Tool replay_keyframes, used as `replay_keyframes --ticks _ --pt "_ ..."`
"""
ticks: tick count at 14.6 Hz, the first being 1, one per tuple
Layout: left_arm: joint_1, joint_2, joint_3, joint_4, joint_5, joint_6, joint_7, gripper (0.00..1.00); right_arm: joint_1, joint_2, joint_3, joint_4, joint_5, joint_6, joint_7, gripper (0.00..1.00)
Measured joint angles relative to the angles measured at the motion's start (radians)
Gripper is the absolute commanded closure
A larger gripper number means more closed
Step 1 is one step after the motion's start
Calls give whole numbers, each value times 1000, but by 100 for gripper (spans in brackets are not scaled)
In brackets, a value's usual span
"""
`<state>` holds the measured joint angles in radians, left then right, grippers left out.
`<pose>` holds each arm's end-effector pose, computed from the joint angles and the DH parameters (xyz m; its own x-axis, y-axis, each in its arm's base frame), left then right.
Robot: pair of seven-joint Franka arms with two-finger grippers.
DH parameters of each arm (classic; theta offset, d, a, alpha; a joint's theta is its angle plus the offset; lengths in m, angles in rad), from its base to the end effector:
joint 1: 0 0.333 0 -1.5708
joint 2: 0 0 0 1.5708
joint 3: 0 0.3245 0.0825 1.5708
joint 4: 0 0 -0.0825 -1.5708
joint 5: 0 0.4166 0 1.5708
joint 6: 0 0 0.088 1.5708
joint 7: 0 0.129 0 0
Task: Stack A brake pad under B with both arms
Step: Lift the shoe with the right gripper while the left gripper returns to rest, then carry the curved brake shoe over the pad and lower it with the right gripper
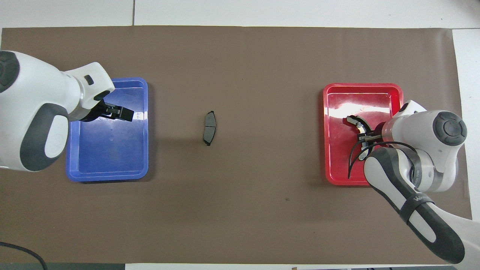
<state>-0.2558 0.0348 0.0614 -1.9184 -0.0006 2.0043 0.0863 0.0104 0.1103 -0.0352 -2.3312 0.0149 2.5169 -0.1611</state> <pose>0.5940 -0.1173 0.4512 0.9596 -0.2767 0.0508 -0.2767 -0.9609 -0.0060 0.5465 -0.0137 0.2590 0.9894 0.1245 0.0753 0.1243 -0.9922 0.0064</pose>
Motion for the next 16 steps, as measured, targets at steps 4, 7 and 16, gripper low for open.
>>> replay_keyframes --ticks 4,7,16 --pt "91 -65 1 4 0 -84 43 2 52 -10 1 132 0 -222 106 100" --pt "107 -80 1 53 0 -190 44 2 181 -12 5 267 0 -379 292 100" --pt "165 -71 2 212 0 -406 59 1 540 226 10 602 0 -458 755 100"
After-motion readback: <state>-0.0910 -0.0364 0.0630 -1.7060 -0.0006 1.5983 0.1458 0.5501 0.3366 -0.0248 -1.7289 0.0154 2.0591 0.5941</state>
